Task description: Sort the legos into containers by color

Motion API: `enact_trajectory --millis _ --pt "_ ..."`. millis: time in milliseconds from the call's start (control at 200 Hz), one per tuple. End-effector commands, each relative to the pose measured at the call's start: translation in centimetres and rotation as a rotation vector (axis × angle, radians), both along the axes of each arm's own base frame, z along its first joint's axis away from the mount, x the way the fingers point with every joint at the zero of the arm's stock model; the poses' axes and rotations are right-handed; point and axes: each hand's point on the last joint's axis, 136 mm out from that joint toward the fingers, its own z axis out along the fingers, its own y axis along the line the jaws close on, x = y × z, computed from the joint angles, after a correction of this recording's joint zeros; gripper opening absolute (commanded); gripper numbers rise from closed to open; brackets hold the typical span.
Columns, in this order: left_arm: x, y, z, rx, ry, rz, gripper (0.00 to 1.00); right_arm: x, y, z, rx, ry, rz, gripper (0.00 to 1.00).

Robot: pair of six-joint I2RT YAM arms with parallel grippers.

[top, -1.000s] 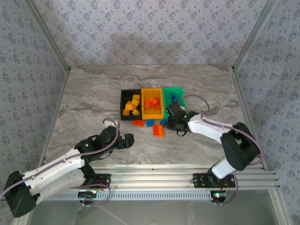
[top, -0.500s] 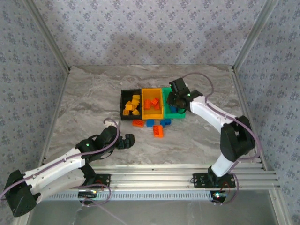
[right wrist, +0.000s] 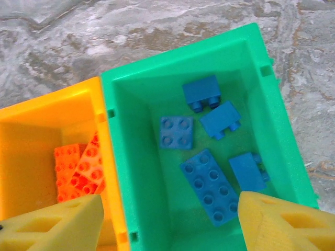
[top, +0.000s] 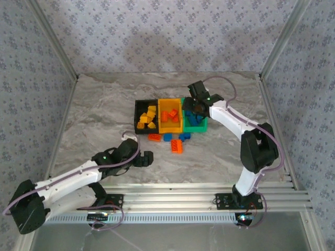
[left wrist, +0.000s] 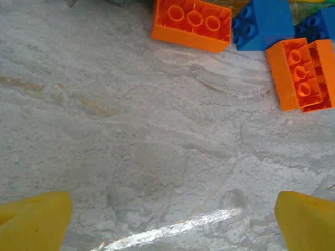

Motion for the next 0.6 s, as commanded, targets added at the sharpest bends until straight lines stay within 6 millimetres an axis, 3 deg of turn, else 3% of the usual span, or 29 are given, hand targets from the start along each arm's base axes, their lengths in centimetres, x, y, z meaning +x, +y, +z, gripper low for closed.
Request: enact_trajectory --millis 0,125,165,320,445,595 --pt "1.1 -1.8 2.5 -0.052 -0.050 -0.035 1.00 -2.9 1.0 2.6 0.005 -0.042 0.063 0.73" --pt "1.1 -1.4 2.9 -0.051 -0.063 -0.022 1.00 -7.1 2.7 2.1 0.003 -0.043 0.152 0.76" --pt "1.0 -1.1 3.0 -0.054 -0.067 -0.015 1.00 -8.9 2.7 0.3 -0.012 -0.009 0.178 0.76" --pt "0.5 0.0 3.1 -0.063 -0.074 0.012 1.00 -13.3 4.2 -3.0 -0.011 0.041 0.263 0.75" --pt "-0.1 0.7 2.6 -0.069 -0.064 0.028 1.00 -14.8 5.6 -6.0 -0.011 0.086 0.322 0.73" --pt "-0.4 1.1 2.3 -0.071 -0.059 0.037 1.00 -15.2 7.3 -8.9 0.008 0.136 0.367 0.65"
